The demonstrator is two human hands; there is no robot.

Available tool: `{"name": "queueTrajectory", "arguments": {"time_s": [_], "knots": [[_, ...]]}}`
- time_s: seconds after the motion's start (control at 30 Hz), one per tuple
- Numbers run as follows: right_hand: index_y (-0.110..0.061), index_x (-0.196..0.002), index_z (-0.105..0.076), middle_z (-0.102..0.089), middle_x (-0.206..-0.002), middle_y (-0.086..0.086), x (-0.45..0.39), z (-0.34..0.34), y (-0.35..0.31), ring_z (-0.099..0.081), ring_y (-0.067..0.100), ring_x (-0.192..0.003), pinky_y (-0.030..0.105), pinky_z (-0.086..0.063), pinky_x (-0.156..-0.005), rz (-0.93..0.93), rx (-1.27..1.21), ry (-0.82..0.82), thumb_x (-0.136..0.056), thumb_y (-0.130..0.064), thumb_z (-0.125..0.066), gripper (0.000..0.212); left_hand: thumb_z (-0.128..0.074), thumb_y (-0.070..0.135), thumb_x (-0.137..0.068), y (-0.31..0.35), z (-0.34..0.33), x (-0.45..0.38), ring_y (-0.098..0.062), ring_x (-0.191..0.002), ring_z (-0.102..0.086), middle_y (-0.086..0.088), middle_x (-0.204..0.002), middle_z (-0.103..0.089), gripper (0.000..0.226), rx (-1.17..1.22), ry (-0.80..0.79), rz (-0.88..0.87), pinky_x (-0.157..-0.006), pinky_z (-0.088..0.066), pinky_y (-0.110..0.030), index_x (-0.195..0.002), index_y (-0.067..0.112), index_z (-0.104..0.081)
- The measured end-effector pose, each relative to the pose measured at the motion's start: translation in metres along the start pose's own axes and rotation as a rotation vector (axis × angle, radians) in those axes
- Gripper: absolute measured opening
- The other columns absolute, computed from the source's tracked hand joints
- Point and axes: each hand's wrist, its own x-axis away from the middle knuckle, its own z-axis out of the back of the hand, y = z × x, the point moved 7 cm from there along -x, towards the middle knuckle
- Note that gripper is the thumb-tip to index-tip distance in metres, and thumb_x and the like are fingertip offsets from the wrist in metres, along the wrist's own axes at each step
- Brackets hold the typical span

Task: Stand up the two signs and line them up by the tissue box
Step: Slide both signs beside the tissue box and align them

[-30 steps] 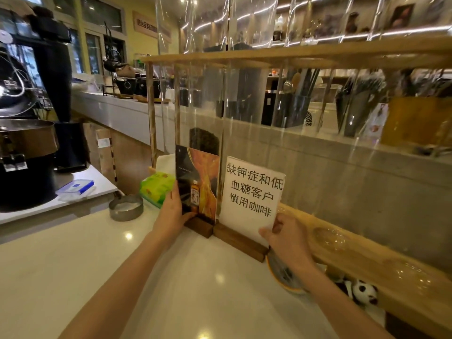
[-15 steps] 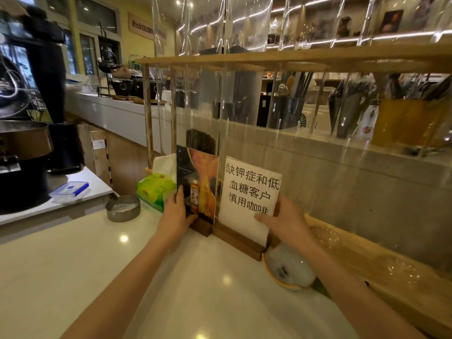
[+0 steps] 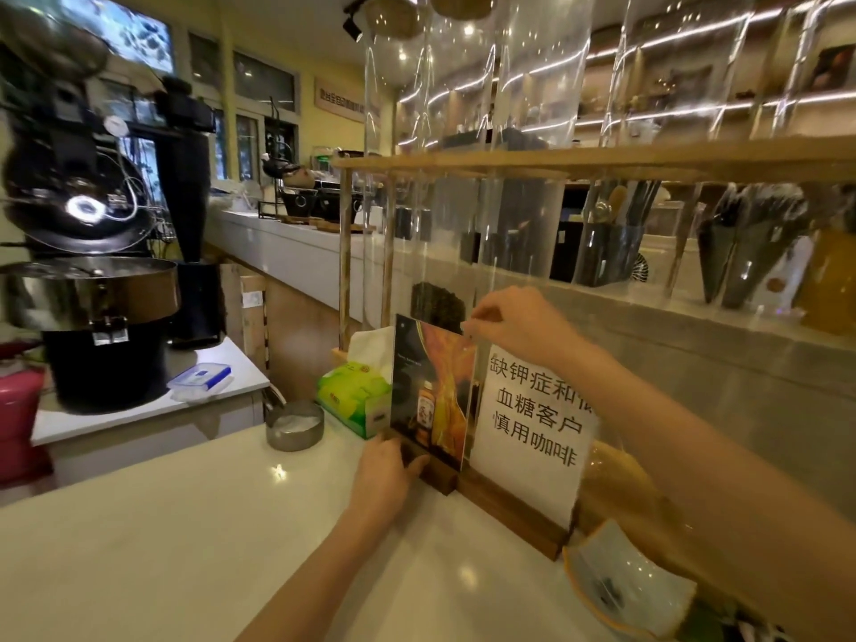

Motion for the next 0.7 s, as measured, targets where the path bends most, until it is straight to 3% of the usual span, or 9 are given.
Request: {"name": "queueTrajectory", "arguments": {"time_s": [0.1,0.2,0.43,0.7], "knots": [[-0.005,-0.088,-0.069,-0.068,-0.081,0.01,-0.013,-0.021,0.002,-0.063,0.021,-0.072,0.03,-0.053,-0.066,-0.049,0.101,-0.172,-0.081,-0.044,-0.058,0.041,-0.058,0.034,-0.085,0.0,-0.004,0.001,-0.016,-0.09,-0.055,-0.006,-0.105,-0.058,0.025,0.0,0.004,-0.021,-0.085,-0.049,-0.029,-0.096,0.012,-0.064],[0.007,-0.085,-0.067,-0.06,-0.071,0.014,-0.014,-0.035,-0.002,-0.053,0.023,-0.063,0.026,-0.041,-0.056,-0.055,0.035,-0.24,-0.08,-0.042,-0.054,0.051,-0.056,0.035,-0.086,-0.001,-0.005,0.0,-0.011,-0.086,-0.048,-0.001,-0.099,-0.052,0.027,-0.012,0.018,-0.035,-0.079,-0.043,-0.023,-0.099,0.012,-0.064],[0.003,-0.086,-0.067,-0.061,-0.076,0.012,-0.015,-0.035,0.0,-0.054,0.02,-0.066,0.027,-0.045,-0.062,-0.037,-0.037,-0.184,-0.086,-0.029,-0.055,0.034,-0.058,0.038,-0.084,-0.001,-0.004,-0.008,-0.01,-0.083,-0.047,0.0,-0.096,-0.05,0.031,-0.033,0.042,-0.043,-0.075,-0.041,-0.021,-0.099,0.011,-0.064],[0.0,-0.081,-0.066,-0.05,-0.063,-0.002,-0.017,-0.034,0.008,-0.046,0.01,-0.056,0.018,-0.037,-0.052,-0.086,-0.056,-0.151,-0.086,-0.017,-0.055,0.02,-0.058,0.035,-0.085,0.005,-0.014,-0.017,-0.012,-0.086,-0.05,-0.006,-0.105,-0.057,0.03,-0.009,0.032,-0.072,-0.077,-0.043,-0.023,-0.098,0.01,-0.066]]}}
